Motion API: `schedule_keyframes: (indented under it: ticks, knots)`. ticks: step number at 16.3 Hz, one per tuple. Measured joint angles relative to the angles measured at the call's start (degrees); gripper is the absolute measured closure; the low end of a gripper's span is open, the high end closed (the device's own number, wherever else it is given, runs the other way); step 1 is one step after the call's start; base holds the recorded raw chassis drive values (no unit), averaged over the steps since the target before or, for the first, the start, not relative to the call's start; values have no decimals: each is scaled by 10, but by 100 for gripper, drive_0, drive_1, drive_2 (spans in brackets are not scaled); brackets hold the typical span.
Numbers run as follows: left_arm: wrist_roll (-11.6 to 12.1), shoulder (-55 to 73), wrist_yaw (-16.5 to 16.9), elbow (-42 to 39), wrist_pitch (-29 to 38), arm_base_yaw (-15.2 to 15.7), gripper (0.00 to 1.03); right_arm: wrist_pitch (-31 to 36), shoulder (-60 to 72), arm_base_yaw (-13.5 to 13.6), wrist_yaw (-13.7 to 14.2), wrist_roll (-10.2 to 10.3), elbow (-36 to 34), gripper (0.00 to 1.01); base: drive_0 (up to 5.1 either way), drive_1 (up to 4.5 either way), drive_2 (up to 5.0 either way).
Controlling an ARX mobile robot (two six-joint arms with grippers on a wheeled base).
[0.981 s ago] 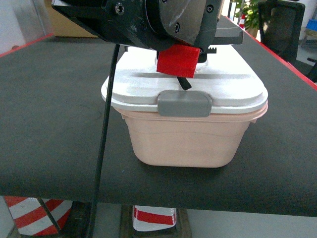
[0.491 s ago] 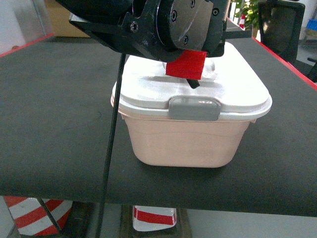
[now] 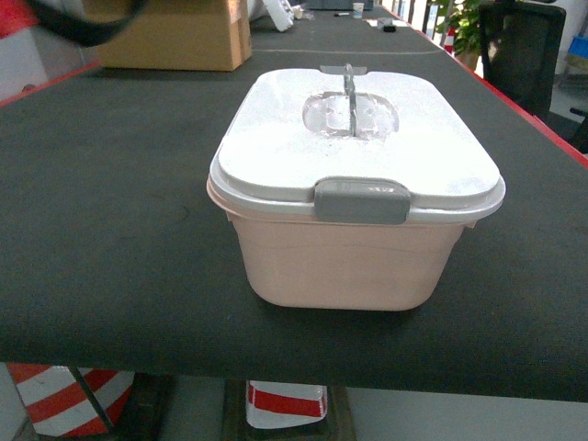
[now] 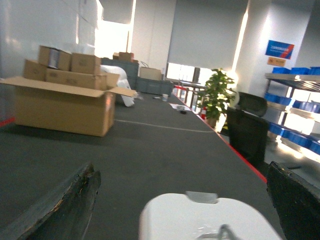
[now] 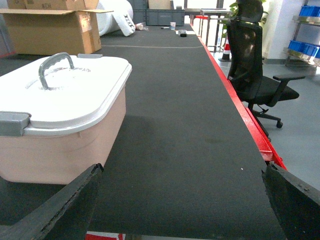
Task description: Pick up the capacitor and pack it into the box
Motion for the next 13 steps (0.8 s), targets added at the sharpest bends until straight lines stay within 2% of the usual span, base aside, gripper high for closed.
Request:
schedule_keyframes:
  ticks: [1,3,4,6,7,8,9,10,11,12,13]
  knots:
    - [17,-63,25,-92,30,38,5,0,0,0,0,0,0,3,0,0,0]
    - [29,-101,45,-146,39,60,5,0,0,0,0,0,0,3,0,0,0]
    - [49,-177,71,-229,17,95,5,0,0,0,0,0,0,3,0,0,0]
    - [57,-220,90,-263,-5,119,5,0,0,0,0,0,0,3,0,0,0]
    - [57,-238,101,-273,-19,132,5,0,0,0,0,0,0,3,0,0,0]
    - [55,-277,121,-293,-49,167,5,0,0,0,0,0,0,3,0,0,0]
    - [48,-320,136,-310,-83,215,5,0,0,0,0,0,0,3,0,0,0]
    - [41,-330,134,-314,-83,235,5,0,0,0,0,0,0,3,0,0,0]
    - [39,-330,136,-314,-85,236,5,0,0,0,0,0,0,3,0,0,0]
    - [39,-357,159,-304,-198,236,16,0,0,0,0,0,0,3,0,0,0]
    - [40,-381,191,-312,-239,254,25,0,0,0,0,0,0,3,0,0,0]
